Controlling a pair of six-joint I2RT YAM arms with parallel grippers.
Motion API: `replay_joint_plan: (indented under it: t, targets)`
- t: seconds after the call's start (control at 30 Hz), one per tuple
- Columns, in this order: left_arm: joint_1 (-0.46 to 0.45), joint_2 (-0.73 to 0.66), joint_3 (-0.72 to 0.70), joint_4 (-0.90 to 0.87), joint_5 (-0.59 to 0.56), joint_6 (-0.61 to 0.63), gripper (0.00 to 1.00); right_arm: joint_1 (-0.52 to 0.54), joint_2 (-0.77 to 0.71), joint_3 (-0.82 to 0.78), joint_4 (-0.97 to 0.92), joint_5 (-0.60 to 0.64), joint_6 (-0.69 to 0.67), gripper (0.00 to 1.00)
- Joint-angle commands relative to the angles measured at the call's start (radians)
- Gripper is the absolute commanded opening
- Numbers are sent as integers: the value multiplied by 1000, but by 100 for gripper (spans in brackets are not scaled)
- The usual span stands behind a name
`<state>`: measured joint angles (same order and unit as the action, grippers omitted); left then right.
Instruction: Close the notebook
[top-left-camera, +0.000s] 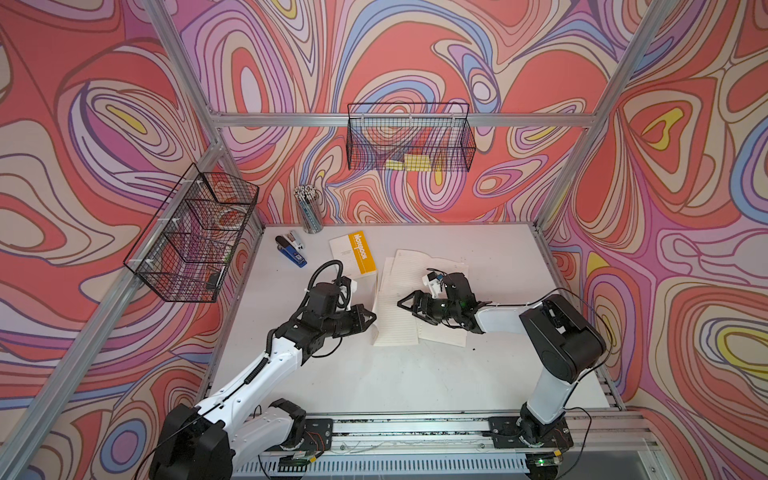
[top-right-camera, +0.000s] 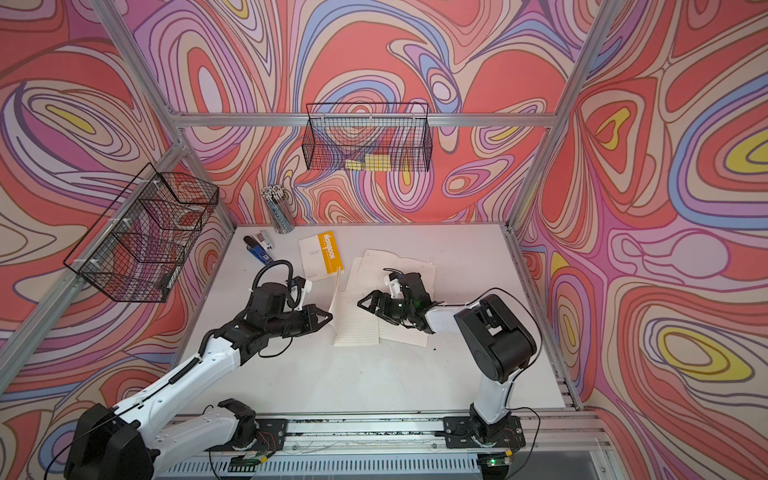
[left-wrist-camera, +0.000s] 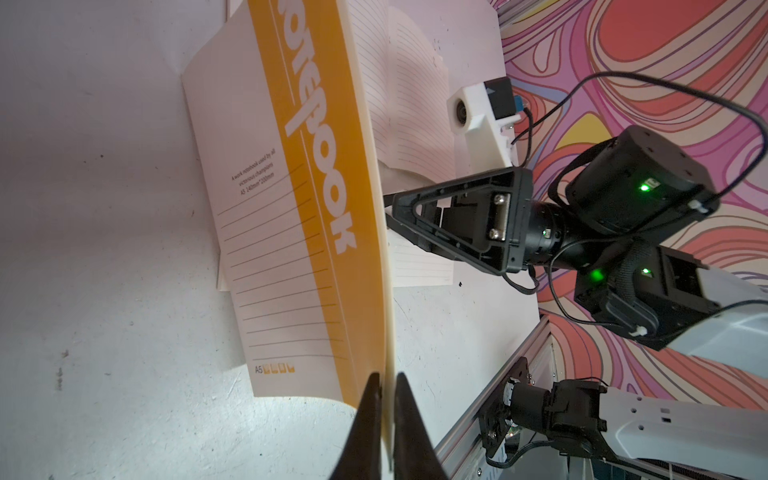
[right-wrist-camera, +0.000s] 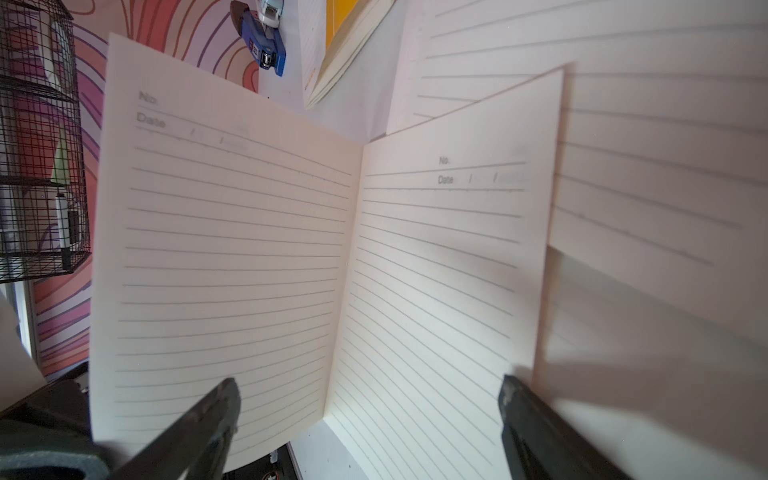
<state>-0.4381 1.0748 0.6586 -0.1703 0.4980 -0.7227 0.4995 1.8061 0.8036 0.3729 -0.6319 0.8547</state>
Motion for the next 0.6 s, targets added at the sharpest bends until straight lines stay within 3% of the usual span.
replay_joint_plan:
  t: [0.0,0.2,0.4,0.57]
  targets:
    - [-8,8,-18,69,24,-14,17,4,20,-15,11,7,-6,98]
    - [-10,28,-62,190,83,-28,39,4,27,-17,19,8,-6,98]
    - [-19,51,-97,354,149,-60,50,4,23,-18,19,8,-6,98]
    - [-34,88,-106,445,190,-68,53,5,15,-18,17,12,-8,98]
